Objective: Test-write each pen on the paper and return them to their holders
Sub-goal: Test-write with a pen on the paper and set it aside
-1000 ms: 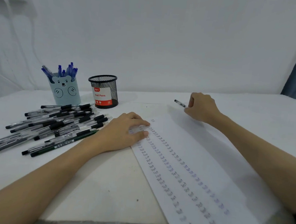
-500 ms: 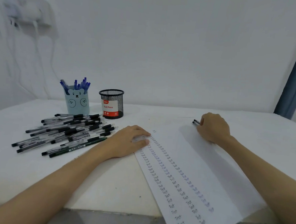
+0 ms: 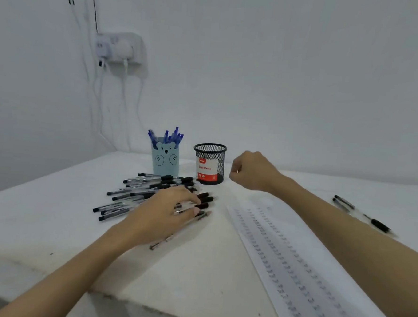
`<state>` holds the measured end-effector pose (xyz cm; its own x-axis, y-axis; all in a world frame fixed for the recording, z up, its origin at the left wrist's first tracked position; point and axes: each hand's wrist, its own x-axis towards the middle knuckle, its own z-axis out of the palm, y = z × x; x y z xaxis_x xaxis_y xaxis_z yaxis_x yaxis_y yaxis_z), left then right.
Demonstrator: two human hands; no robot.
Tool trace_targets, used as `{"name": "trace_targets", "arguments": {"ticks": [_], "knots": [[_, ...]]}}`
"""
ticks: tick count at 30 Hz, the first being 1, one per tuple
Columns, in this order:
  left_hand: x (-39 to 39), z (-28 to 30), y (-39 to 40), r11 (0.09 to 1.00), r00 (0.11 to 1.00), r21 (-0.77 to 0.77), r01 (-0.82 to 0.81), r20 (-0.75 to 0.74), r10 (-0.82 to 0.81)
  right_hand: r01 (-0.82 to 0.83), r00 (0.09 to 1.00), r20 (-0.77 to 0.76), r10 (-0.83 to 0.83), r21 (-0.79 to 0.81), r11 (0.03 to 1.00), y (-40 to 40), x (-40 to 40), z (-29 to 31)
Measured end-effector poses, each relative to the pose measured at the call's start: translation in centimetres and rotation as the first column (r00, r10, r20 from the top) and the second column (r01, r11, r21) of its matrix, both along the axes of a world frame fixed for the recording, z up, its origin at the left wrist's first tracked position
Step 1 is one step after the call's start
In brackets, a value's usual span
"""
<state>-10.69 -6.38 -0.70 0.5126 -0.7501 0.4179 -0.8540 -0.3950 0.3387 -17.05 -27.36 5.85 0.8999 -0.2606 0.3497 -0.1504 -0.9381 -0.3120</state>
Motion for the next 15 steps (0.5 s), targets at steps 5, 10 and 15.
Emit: {"name": "trace_targets", "arguments": {"ticks": [5, 10, 15], "knots": [[1.3, -1.6, 2.8, 0.999, 0.999, -0.008, -0.049, 0.008, 0.049, -0.181, 0.974, -0.145, 0.175, -0.034, 0.983, 3.5, 3.0, -2.9], [1.5, -2.2, 2.5, 0.998, 0.998, -0.017, -0.061, 0.024, 0.061, -0.190, 0.973, -0.156, 0.169, -0.129, 0.973, 4.3, 3.7, -4.3], [1.4, -2.2, 2.5, 0.999, 0.999, -0.025, -0.037, 0.030, 0.037, -0.201, 0.963, -0.206, 0.176, -0.112, 0.973, 3.5, 4.2, -4.2]]}}
